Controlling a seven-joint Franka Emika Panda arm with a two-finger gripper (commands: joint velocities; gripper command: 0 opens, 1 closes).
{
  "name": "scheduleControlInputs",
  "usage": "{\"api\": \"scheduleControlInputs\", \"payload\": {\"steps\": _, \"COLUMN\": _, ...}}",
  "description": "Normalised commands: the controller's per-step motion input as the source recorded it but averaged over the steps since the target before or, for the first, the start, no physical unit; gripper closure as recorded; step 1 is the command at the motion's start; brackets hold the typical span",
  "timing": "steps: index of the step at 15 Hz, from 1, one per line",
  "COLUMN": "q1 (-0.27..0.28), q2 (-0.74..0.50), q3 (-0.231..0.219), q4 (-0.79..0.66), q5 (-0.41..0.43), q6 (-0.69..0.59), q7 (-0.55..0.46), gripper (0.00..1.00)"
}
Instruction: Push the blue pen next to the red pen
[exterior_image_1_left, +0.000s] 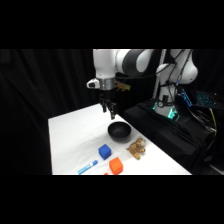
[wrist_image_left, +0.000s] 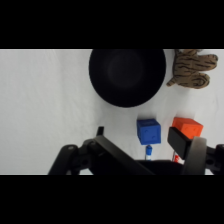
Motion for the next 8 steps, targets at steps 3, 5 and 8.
{"api": "scheduleControlInputs", "payload": {"steps": 3, "q1": -0.017, "q2": 0.12, "q3": 0.01, "q4": 0.17, "q5": -0.017, "q6": -0.01, "q7": 0.0, "gripper": 0.0}}
{"api": "scheduleControlInputs", "payload": {"steps": 5, "q1": -0.019, "q2": 0.27, "q3": 0.009, "q4": 0.39, "q5": -0.02, "q6": -0.06, "q7": -0.03, "gripper": 0.0}}
{"api": "scheduleControlInputs", "payload": {"steps": 8, "q1": -0.022, "q2": 0.31, "q3": 0.006, "q4": 0.5, "q5": -0.046, "q6": -0.09, "q7": -0.01, "gripper": 0.0}}
